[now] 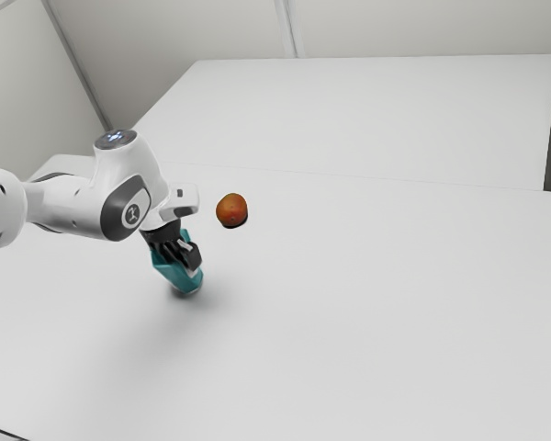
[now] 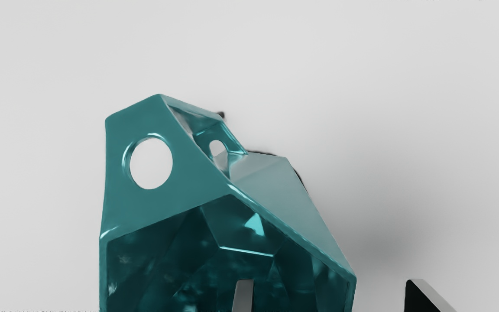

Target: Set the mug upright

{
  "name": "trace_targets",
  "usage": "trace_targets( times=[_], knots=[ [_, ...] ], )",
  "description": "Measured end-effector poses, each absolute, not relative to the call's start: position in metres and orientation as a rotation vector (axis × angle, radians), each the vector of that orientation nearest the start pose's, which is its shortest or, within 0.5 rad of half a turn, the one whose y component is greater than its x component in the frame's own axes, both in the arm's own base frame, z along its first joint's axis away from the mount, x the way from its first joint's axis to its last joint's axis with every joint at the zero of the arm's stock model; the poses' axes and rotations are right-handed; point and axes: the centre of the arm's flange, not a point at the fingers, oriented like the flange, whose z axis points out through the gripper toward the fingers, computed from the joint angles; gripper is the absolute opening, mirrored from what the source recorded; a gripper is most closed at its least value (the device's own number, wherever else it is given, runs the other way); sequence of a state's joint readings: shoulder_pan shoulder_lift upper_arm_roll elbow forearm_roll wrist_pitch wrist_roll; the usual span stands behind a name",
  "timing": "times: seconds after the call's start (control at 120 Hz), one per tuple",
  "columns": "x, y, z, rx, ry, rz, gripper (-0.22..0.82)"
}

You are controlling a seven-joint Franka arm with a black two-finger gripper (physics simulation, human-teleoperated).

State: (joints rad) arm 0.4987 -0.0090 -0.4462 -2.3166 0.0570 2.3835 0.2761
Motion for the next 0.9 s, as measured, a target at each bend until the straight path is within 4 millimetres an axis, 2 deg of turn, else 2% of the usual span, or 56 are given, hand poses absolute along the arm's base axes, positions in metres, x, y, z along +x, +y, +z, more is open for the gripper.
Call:
trace_targets(
  times=[0.2,0.317,0.4,0.5,0.7,0.792,0.9],
  knots=[
    [0.514,0.029,0.363,-3.046,0.371,-0.121,0.50],
    [0.515,0.028,0.382,-3.019,0.362,-0.156,0.54],
    [0.517,0.021,0.401,-2.996,0.371,-0.188,0.56],
    [0.522,0.009,0.436,-2.969,0.385,-0.225,0.58],
    [0.548,0.010,0.528,-3.020,0.322,-0.249,0.59],
    [0.553,0.004,0.558,-3.040,0.322,-0.235,0.60],
    [0.560,0.006,0.596,-3.068,0.310,-0.237,0.60]
  ],
)
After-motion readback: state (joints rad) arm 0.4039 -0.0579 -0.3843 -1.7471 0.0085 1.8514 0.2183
